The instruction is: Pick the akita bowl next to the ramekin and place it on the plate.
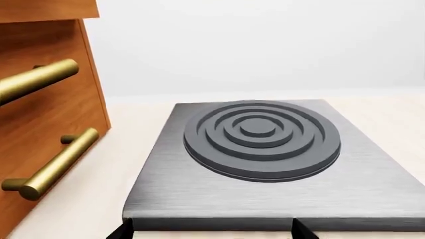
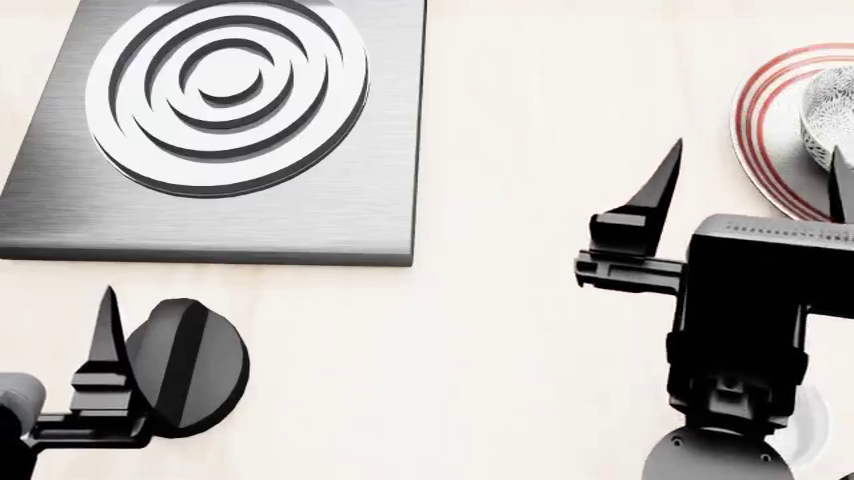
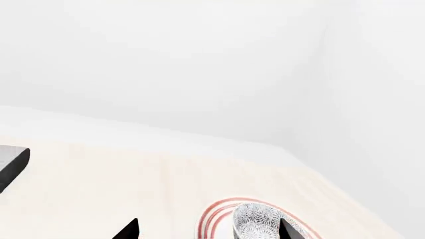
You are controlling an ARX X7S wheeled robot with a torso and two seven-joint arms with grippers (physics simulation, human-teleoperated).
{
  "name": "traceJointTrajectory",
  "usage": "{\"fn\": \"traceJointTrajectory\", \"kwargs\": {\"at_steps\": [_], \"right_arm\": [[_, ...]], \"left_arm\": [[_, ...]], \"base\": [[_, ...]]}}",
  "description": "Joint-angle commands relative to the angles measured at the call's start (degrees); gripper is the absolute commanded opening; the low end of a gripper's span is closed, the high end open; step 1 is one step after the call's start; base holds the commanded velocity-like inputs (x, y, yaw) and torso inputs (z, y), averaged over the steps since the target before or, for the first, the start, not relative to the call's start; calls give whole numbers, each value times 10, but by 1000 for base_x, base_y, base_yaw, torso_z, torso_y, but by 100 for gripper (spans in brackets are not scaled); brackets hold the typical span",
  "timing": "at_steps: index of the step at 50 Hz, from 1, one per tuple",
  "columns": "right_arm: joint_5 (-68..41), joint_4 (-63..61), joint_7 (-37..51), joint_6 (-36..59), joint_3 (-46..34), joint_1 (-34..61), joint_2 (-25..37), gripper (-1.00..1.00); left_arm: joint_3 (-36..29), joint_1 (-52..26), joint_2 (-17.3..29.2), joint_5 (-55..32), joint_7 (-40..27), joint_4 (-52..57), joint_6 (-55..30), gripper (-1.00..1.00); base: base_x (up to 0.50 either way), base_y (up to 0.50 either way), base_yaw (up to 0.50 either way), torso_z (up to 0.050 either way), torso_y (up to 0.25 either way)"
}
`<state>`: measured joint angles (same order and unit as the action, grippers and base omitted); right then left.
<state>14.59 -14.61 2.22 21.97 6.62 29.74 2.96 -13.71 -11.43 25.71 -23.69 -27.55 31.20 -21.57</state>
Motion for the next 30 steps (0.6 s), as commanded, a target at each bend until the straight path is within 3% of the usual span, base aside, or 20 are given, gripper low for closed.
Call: {"fn": "traceJointTrajectory", "kwargs": {"at_steps": [1,30], "right_arm": [[2,-81,-11,21,-37,-43,-6,100],[31,-226,-16,73,-142,-47,22,100]], "left_arm": [[12,1,-12,6,14,-1,-8,100],[7,3,-11,5,13,-2,-4,100]], "base": [[0,0,0,0,0],[0,0,0,0,0]]}}
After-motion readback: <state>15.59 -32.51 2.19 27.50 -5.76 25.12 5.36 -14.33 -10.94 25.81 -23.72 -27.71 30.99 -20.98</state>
